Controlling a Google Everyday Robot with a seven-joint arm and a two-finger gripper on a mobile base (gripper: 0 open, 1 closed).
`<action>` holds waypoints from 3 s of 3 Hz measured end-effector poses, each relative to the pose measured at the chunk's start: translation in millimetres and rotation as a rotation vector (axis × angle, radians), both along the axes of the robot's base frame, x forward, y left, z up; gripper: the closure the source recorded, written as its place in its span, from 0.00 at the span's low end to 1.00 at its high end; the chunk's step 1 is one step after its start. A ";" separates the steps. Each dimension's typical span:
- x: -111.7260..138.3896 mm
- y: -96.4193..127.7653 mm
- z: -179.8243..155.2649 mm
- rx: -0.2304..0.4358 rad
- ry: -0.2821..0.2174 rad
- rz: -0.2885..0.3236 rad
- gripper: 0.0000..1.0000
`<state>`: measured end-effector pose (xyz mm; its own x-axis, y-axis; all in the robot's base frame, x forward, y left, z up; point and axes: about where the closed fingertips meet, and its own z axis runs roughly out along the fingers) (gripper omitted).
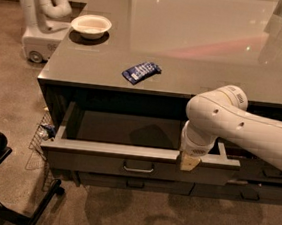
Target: Open top drawer
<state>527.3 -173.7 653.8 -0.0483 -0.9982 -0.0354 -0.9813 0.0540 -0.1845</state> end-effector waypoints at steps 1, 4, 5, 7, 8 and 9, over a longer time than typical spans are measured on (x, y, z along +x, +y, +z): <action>-40.0 -7.6 1.0 -0.024 0.101 -0.054 1.00; -63.5 -11.8 1.3 -0.040 0.184 -0.070 1.00; -63.5 -11.8 1.3 -0.040 0.184 -0.070 0.98; -63.5 -11.8 1.3 -0.040 0.184 -0.070 0.52; -63.5 -11.8 1.3 -0.040 0.184 -0.070 0.28; -64.1 -12.3 1.7 -0.042 0.183 -0.071 0.05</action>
Offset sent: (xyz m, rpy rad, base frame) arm -0.1936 -0.0272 0.0354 -0.1298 0.6347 -0.1575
